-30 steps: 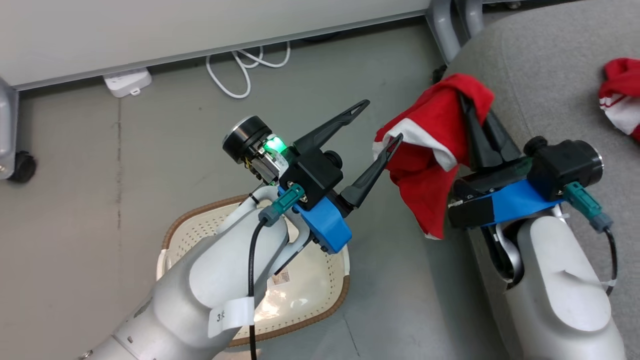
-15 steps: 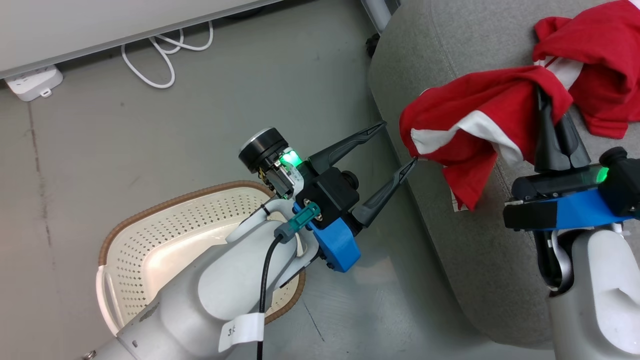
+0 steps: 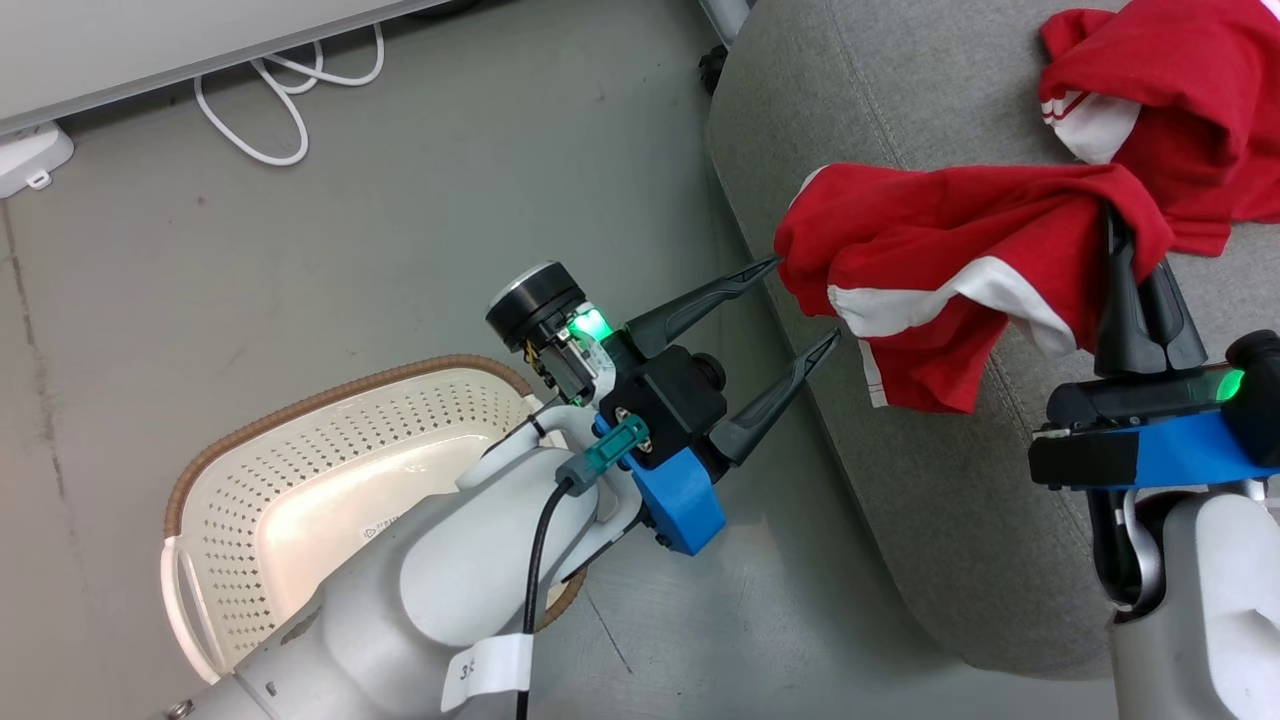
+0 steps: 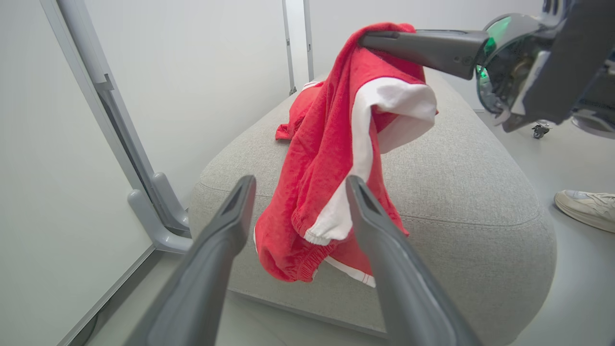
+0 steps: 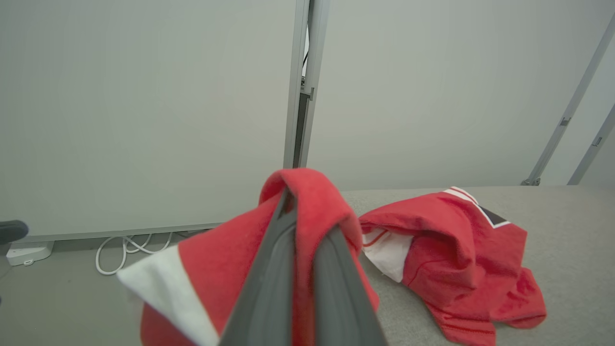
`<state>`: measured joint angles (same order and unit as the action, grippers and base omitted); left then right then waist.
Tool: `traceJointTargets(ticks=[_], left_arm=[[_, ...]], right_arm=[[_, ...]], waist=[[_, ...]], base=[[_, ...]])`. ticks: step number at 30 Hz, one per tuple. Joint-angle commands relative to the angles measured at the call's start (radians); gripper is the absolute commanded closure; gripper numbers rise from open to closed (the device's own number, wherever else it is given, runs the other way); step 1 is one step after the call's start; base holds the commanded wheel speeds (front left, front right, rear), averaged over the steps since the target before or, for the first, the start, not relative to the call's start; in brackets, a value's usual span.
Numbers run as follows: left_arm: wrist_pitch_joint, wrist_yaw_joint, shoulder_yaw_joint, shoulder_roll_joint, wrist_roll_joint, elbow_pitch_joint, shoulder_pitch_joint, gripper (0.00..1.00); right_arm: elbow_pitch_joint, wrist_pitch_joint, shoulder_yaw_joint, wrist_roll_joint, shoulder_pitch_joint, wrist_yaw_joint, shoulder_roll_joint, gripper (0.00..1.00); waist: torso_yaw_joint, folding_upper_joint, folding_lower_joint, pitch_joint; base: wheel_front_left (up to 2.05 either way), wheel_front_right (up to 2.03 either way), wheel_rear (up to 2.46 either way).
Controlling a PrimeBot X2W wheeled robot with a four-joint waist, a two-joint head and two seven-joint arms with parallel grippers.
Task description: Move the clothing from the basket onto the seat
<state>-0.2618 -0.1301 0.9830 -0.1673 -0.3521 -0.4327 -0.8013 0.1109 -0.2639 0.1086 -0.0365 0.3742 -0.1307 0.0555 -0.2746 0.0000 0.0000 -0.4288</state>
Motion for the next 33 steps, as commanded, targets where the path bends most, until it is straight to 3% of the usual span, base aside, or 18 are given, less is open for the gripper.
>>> traceJointTargets(ticks=[1, 8, 15, 20, 28, 33], left_arm=[[-0.005, -0.001, -0.001, -0.006, -0.005, 0.005, -0.013, 0.0], [-0.005, 0.0, -0.022, -0.014, 0.004, 0.016, -0.015, 0.0], [-0.005, 0.007, -0.042, -0.036, 0.022, 0.039, -0.03, 0.0], [-0.005, 0.007, -0.05, -0.06, 0.038, 0.054, -0.059, 0.0], [0.004, 0.007, -0.054, -0.101, 0.057, 0.094, -0.116, 0.0], [0.016, 0.007, -0.057, -0.121, 0.066, 0.121, -0.14, 0.0]], right_arm=[[0.001, -0.001, 0.001, -0.001, -0.003, 0.0, -0.003, 1.0], [-0.02, -0.001, -0.011, 0.011, 0.074, 0.0, -0.002, 1.0], [-0.06, -0.001, 0.025, 0.012, 0.256, 0.0, 0.068, 1.0], [-0.065, -0.001, 0.131, -0.001, 0.439, 0.0, 0.163, 1.0], [0.002, -0.001, 0.355, -0.021, 0.641, 0.0, 0.384, 1.0], [0.076, -0.001, 0.435, -0.024, 0.641, 0.0, 0.431, 1.0]], waist=[[0.002, 0.0, 0.0, 0.0], [0.004, 0.0, 0.0, -0.01], [0.005, 0.0, 0.0, -0.066], [0.009, 0.0, 0.0, -0.14], [0.018, 0.0, 0.0, -0.272], [0.01, 0.0, 0.0, -0.333]], base=[[0.0, 0.0, 0.0], [0.0, 0.0, 0.0], [0.0, 0.0, 0.0], [0.0, 0.0, 0.0], [0.0, 0.0, 0.0], [0.0, 0.0, 0.0]])
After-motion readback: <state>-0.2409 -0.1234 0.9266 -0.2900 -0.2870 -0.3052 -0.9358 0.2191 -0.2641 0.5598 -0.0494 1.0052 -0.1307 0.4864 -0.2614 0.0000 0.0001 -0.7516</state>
